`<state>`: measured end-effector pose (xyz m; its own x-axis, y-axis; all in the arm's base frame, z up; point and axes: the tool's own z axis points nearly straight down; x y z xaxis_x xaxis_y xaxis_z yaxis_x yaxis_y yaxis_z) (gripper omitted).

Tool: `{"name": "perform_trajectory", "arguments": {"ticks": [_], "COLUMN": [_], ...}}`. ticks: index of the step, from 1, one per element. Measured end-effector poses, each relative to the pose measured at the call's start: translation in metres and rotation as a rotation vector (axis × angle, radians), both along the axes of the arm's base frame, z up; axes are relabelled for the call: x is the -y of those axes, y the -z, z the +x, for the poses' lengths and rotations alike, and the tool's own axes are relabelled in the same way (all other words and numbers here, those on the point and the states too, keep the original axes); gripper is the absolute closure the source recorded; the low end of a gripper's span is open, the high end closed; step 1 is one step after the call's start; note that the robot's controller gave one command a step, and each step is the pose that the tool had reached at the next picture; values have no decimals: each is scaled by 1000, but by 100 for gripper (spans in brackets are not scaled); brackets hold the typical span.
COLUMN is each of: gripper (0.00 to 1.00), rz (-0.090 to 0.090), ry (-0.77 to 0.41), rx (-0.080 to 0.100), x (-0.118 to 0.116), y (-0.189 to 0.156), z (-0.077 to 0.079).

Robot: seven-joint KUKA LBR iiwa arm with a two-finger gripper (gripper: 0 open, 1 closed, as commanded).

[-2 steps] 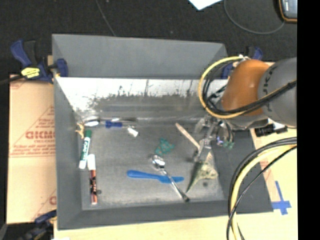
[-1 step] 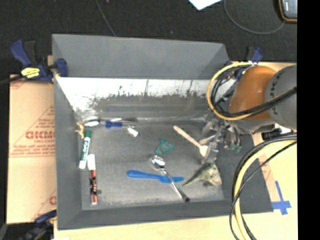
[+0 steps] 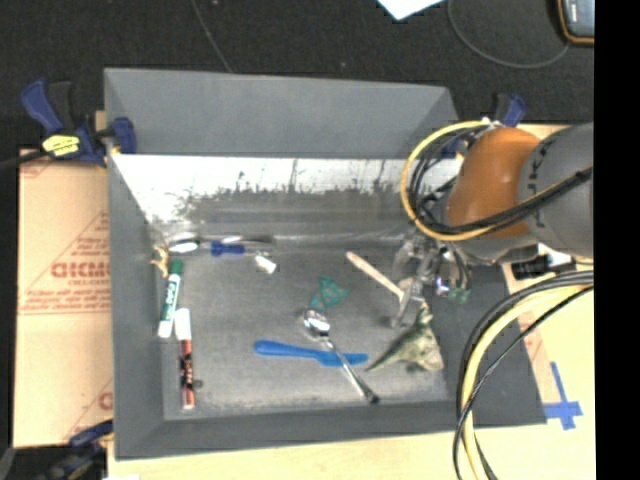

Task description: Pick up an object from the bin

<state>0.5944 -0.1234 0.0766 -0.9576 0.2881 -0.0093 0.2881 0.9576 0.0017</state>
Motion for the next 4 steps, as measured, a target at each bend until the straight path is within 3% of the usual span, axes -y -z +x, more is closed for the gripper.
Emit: {"name": "perform_trajectory", "arguments": {"ticks": [1,2,4], "gripper": [0,100,100], "rz": [-1,-1,-2], "ry": [188,93,92], "rx": [2,8,9], "x": [-7,-15,-15], "y": [6,4,0], "z": [-8,1,1]}}
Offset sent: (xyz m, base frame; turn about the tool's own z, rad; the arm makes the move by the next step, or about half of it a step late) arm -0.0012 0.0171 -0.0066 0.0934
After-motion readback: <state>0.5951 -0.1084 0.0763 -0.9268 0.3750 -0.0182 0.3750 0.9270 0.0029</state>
